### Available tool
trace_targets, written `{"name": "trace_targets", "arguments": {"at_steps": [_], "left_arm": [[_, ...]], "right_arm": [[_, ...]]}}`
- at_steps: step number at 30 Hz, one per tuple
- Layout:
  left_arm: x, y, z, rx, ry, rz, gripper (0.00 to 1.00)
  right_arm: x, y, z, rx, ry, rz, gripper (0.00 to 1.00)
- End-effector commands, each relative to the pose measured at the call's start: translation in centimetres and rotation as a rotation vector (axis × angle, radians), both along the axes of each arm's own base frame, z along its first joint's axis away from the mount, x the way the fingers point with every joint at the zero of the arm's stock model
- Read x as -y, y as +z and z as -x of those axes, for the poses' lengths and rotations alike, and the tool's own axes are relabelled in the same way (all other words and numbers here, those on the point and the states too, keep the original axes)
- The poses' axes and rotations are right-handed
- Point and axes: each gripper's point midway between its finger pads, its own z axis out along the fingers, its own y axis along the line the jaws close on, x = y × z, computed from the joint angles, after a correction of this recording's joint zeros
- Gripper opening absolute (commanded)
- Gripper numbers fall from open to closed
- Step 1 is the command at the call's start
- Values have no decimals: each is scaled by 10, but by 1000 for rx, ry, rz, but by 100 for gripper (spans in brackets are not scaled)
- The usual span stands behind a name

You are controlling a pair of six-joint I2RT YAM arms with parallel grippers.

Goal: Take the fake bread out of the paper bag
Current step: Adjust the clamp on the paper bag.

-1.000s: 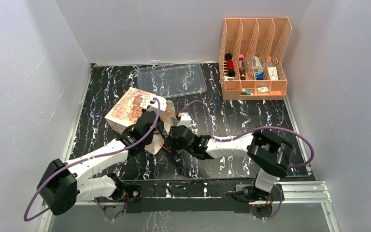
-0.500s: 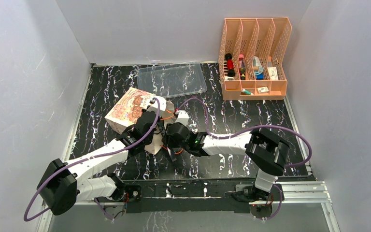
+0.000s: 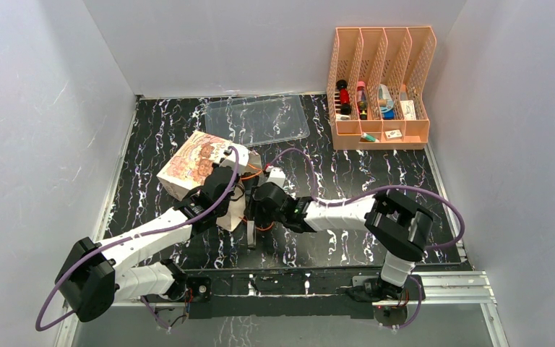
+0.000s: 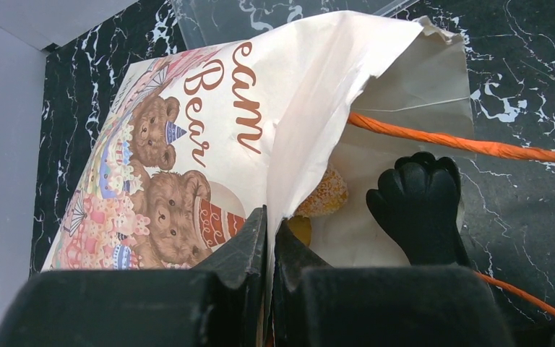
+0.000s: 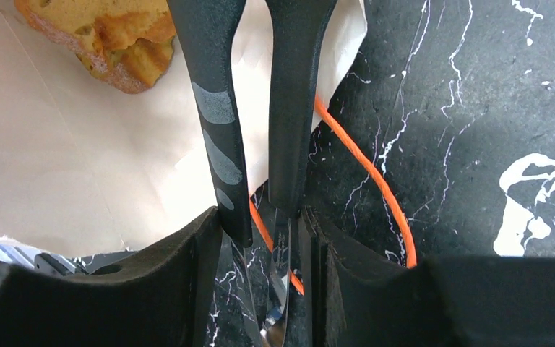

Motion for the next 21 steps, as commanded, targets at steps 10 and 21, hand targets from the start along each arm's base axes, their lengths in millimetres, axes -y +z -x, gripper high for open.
{"name": "trace_targets", "arguments": {"at_steps": [10,21], "left_arm": [[7,13,-8,32,6,31,0],[8,11,-8,26,10,38,0]], "right_arm": [[-47,-13,-23,83,99,83,41],[-31,-15,-20,245,86,163,60]]}}
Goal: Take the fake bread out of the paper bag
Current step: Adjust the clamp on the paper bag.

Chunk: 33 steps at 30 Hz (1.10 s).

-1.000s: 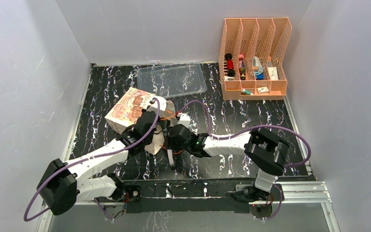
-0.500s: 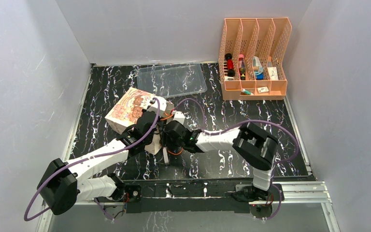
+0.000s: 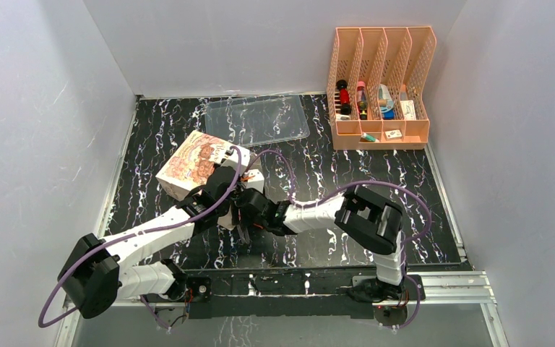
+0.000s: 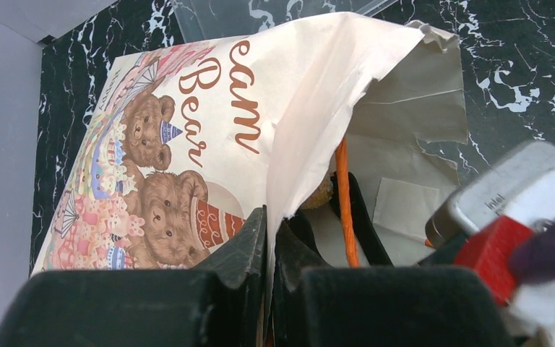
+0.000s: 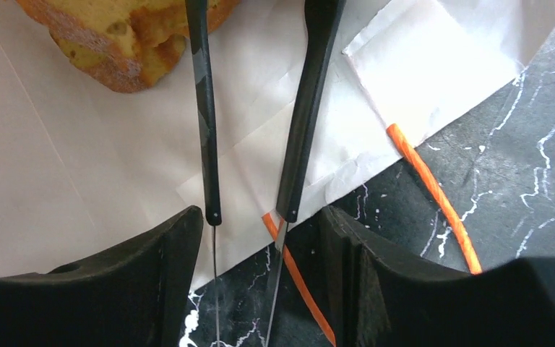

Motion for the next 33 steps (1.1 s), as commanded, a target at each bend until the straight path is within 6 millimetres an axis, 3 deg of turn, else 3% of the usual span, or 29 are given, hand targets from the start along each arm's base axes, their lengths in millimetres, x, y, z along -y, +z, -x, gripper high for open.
{"name": "trace_targets", "arguments": {"at_steps": [1,3,6,12,16,19,23,29,33], "left_arm": [[6,21,-7,50,13,56,0],[5,22,-7,55,20,57,0],[4,23,-6,61,23,61,0],[2,26,-6,68,36,69,0],[0,28,-6,78,40,75,0],[0,27,-6,80,44,73,0],[-1,27,-6,83,50,66,0],[1,24,-9,76,52,63,0],[2,23,-9,72,50,67,0]], "right_arm": [[10,14,-4,121,-15,39,64],[15,16,-2,158,-23,69,75],[25,26,-1,219,-49,90,79],[48,70,5,365,-126,84,87],[62,111,10,412,-189,-63,83],[78,131,7,429,-261,-213,98],[73,160,5,468,-153,-349,98],[55,151,10,464,-35,-241,98],[49,143,22,442,18,-249,90]]}}
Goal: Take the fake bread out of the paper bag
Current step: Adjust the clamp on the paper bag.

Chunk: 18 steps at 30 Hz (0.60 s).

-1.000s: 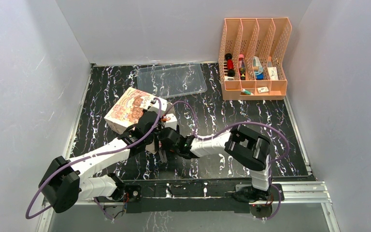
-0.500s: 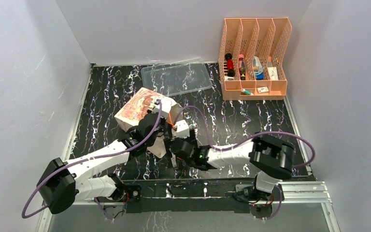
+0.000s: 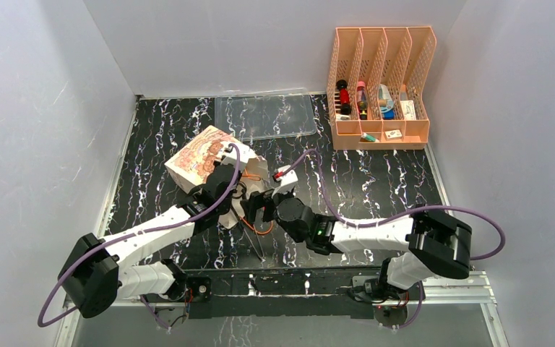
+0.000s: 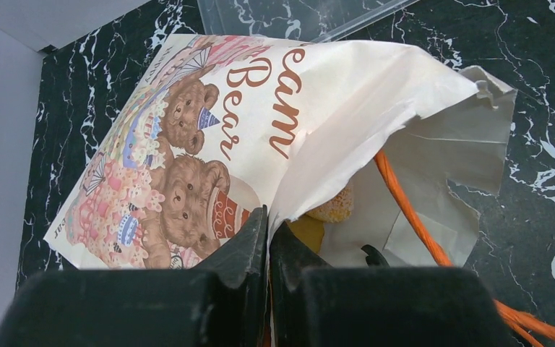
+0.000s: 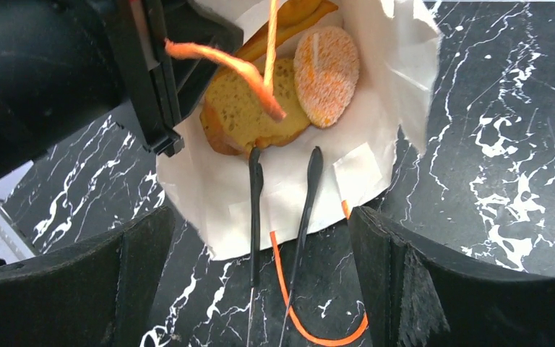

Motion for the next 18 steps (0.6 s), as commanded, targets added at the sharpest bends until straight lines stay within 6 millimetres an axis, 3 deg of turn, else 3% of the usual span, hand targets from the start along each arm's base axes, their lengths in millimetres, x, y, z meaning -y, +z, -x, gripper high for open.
{"name": "trace_targets", "arguments": {"at_steps": [1,9,18], "left_arm": [[-5,10,-3,27,39,12,0],[-4,8,-1,11,41,20,0],[-5,9,0,9,39,24,0]], "right_arm": [[-15,8,12,17,69,-20,87],[-35,-52,40,12,95,148,79],[-43,-80,43,50,36,250,83]]}}
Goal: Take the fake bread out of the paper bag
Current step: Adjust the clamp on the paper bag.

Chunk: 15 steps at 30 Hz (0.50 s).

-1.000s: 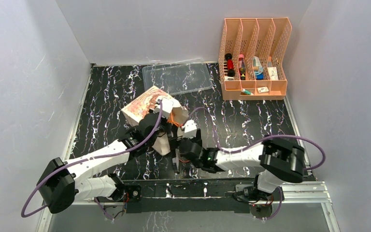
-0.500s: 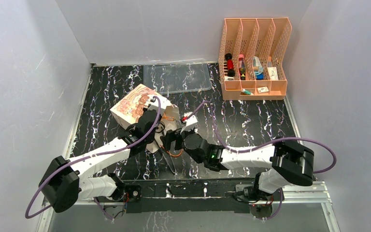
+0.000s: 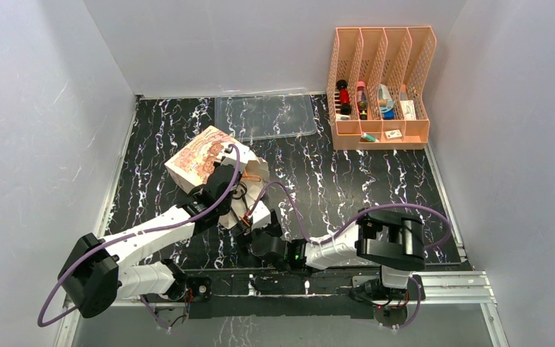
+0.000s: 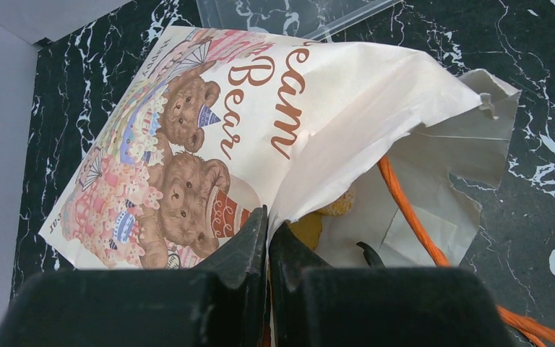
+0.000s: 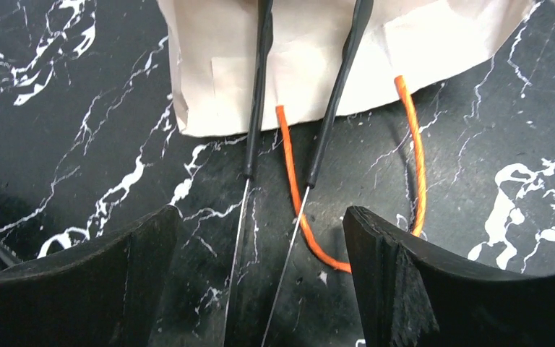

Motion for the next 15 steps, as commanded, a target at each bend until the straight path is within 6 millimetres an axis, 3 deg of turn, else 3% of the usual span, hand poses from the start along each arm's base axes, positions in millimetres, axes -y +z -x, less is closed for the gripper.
{"name": "trace_targets", "arguments": {"at_steps": [1,7,15], "left_arm": [[-3,13,-2,25,29,22,0],[-4,13,-2,24,29,22,0],[-4,14,-1,29,28,27,0]], "right_arm": [[-15,27,-17,64,-69,-65,84],[-19,9,-19,56,-73,-16,84],[-14,-4,-24,63,-109,26,76]]}}
